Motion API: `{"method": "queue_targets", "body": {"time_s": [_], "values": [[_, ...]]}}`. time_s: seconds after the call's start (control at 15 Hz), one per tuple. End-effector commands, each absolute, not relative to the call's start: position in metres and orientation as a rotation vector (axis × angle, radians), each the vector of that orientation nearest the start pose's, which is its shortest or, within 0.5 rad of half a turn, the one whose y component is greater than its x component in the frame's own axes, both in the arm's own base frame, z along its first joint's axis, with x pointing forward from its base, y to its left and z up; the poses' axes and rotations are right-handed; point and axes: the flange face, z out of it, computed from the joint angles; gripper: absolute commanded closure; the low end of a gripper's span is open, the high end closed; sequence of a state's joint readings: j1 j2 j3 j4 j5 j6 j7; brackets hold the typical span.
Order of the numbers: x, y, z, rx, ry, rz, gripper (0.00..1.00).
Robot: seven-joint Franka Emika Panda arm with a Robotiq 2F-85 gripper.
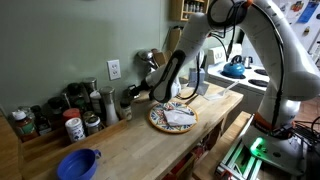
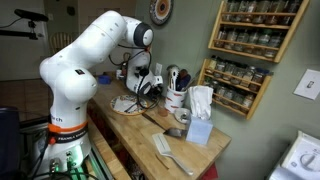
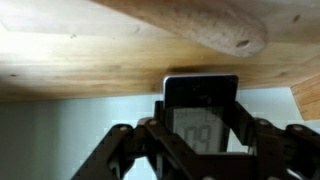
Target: Place the timer against against the wall
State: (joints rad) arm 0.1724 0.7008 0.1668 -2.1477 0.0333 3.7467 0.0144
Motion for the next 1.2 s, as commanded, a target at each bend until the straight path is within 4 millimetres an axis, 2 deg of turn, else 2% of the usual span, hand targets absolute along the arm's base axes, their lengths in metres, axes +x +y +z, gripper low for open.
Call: {"method": "queue_targets", "body": {"time_s": [0.0,0.4,0.8,1.13], "values": [[0.555,0.202,0.177,-2.626,-0.188,-1.321,0.6],[0.551,0.221,0.176,-2.608,-0.163,-1.377,0.6],[0.566,0.214,0.187,-2.605,-0.192,-1.404,0.6],[0.576,0.212,0.183,-2.614,-0.202,-1.392,0.6]]}}
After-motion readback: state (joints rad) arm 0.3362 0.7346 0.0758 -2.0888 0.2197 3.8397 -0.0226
